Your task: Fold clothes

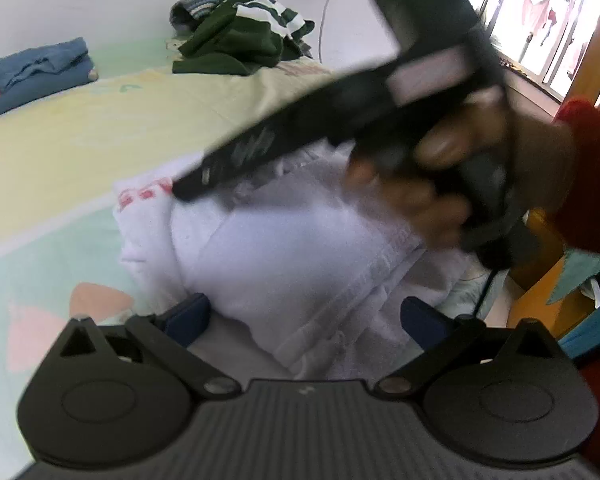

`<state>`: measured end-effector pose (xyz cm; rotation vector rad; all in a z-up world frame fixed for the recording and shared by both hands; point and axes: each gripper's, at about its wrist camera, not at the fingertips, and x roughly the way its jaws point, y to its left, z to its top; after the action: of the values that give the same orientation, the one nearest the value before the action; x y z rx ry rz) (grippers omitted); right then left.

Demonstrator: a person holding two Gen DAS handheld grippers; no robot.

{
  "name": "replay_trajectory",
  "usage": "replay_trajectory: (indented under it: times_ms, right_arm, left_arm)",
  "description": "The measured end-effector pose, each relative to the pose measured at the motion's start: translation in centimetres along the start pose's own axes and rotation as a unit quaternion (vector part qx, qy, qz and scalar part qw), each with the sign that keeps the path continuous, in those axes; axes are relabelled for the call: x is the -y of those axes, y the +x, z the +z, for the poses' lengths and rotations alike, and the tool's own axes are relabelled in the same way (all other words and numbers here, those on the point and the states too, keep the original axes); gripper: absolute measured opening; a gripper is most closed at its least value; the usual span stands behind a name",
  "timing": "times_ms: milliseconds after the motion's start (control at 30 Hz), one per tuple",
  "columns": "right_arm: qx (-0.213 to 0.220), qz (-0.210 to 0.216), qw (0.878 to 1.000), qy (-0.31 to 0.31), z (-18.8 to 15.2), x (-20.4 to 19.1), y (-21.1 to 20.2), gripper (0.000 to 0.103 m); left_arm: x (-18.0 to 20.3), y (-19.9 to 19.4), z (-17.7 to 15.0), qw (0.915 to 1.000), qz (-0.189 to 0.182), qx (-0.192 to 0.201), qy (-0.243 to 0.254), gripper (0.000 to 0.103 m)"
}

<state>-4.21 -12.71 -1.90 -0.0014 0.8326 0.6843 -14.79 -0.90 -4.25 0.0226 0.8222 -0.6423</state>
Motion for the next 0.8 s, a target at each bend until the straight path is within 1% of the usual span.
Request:
replay_trajectory:
  times_ms: [67, 133, 167, 267, 300, 333, 433, 500, 600, 667, 700, 733, 767, 800]
  right_arm:
    - [0.010, -0.005, 1.000, 0.005, 0.1, 0.1, -0.3, 0.010]
    - [0.029, -0.017, 0.999, 0.013, 0.2, 0.7, -1.2, 0.011]
    - [0.044, -0.027, 0.998, 0.021, 0.2, 1.3, -1.9, 0.011]
    - [0.058, -0.080, 0.993, 0.063, -0.3, 4.5, -4.0, 0.011]
    - [0.057, -0.098, 0.991, 0.079, -0.6, 5.7, -4.4, 0.014]
    - [0.054, -0.115, 0.987, 0.095, -1.0, 6.9, -4.7, 0.014]
    - [0.054, -0.116, 0.986, 0.104, -1.5, 8.6, -5.3, 0.013]
    - [0.054, -0.115, 0.986, 0.109, -1.8, 9.6, -5.6, 0.014]
    - [0.071, -0.131, 0.980, 0.130, -2.3, 11.1, -6.4, 0.015]
    - [0.060, -0.121, 0.981, 0.143, -2.9, 12.2, -6.3, 0.013]
    - [0.062, -0.112, 0.982, 0.140, -3.1, 12.4, -6.3, 0.013]
    - [0.061, -0.112, 0.984, 0.128, -3.1, 12.3, -6.5, 0.013]
    - [0.067, -0.116, 0.983, 0.125, -3.0, 12.3, -6.8, 0.014]
    - [0.067, -0.119, 0.982, 0.133, -3.1, 12.7, -7.0, 0.017]
  left_arm:
    - [0.0, -0.1, 0.2, 1.0000, 0.001, -0.003, 0.001, 0.100]
    - [-0.1, -0.5, 0.6, 1.0000, 0.003, 0.000, -0.004, 0.092]
    - [-0.3, -0.8, 0.8, 0.9999, 0.005, 0.005, -0.008, 0.092]
    - [-0.7, -1.9, 1.9, 0.9992, 0.012, 0.030, -0.025, 0.091]
    - [-1.0, -2.1, 2.4, 0.9985, 0.015, 0.040, -0.033, 0.091]
    - [-1.3, -2.1, 3.0, 0.9978, 0.016, 0.047, -0.043, 0.092]
    - [-1.8, -1.2, 4.5, 0.9952, 0.029, 0.058, -0.073, 0.092]
    - [-1.9, -0.4, 5.3, 0.9942, 0.037, 0.064, -0.079, 0.092]
    - [-2.1, 1.2, 6.3, 0.9928, 0.061, 0.068, -0.078, 0.092]
    - [-2.7, 2.6, 6.3, 0.9916, 0.078, 0.054, -0.088, 0.092]
    - [-3.1, 3.2, 6.2, 0.9909, 0.082, 0.043, -0.097, 0.091]
    - [-3.3, 3.5, 6.0, 0.9902, 0.083, 0.041, -0.104, 0.091]
    - [-3.4, 3.6, 5.7, 0.9895, 0.084, 0.042, -0.110, 0.092]
    - [-3.4, 3.7, 5.5, 0.9894, 0.086, 0.043, -0.109, 0.093]
